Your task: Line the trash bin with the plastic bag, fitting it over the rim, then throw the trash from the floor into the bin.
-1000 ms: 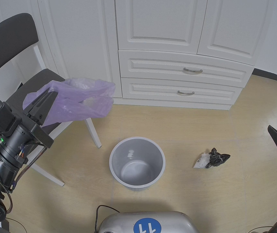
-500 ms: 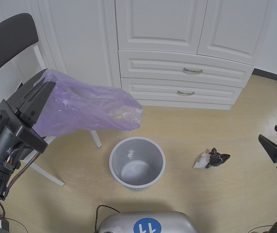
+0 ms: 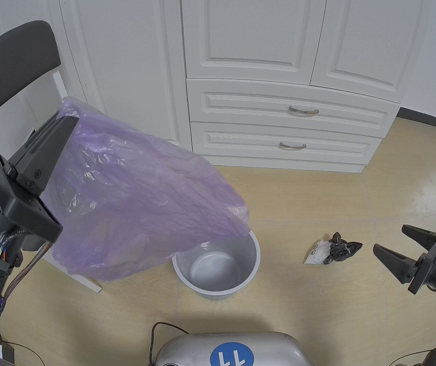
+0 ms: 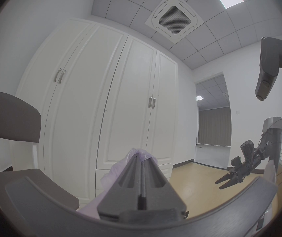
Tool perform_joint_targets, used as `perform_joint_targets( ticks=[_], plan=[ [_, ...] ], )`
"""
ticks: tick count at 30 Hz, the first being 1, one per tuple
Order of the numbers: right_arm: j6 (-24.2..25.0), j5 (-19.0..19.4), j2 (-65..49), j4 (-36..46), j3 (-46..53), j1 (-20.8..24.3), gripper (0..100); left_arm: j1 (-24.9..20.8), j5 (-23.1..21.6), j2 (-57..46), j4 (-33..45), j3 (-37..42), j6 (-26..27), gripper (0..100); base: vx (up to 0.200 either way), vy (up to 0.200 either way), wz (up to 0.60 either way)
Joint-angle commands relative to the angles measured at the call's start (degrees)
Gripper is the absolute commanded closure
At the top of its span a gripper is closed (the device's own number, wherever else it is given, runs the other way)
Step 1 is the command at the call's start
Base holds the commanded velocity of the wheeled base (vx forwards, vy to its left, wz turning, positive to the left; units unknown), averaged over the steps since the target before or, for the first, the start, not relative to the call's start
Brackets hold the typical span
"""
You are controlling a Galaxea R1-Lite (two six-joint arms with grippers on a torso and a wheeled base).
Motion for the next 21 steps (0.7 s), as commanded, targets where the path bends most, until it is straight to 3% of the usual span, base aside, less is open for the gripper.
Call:
perform_joint_targets(
  ticks=[1, 3, 4, 5, 7, 13, 20, 21],
  plan=[
    [2.54, -7.77, 3.90, 0.68, -3.81, 9.52, 0, -0.38, -0.07, -1.76, -0.08, 0.15, 0.94, 100, 0.000, 0.000, 0.00],
    [2.19, -11.46, 6.36, 0.94, -7.24, 10.04, 0, -0.73, -0.07, -1.58, -0.17, 0.15, 1.03, 100, 0.000, 0.000, 0.00],
    [2.19, -11.46, 6.36, 0.94, -7.24, 10.04, 0, -0.73, -0.07, -1.58, -0.17, 0.15, 1.03, 100, 0.000, 0.000, 0.00],
    [2.89, -14.63, 9.00, 1.03, -10.67, 10.04, 0, -1.78, -0.07, -1.58, -0.17, 0.24, 1.12, 100, 0.000, 0.000, 0.00],
    [4.48, -14.89, 10.40, 1.03, -12.07, 10.04, 0, -2.05, -0.07, -1.58, -0.26, 0.15, 1.12, 100, 0.000, 0.000, 0.00],
    [15.73, -15.15, 18.58, 3.76, -15.68, 10.66, 0, -2.31, -0.07, -1.84, -0.34, 0.06, 1.38, 100, 0.000, 0.000, 0.00],
    [29.44, -15.15, 24.64, 17.55, -27.37, 11.10, 0, -2.40, -0.07, -2.20, -0.43, -0.02, 1.56, 100, 0.000, 0.000, 0.00],
    [29.44, -15.15, 24.64, 17.55, -27.37, 11.10, 0, -2.40, -0.07, -2.20, -0.43, -0.02, 1.56, 100, 0.000, 0.000, 0.00]
  ],
)
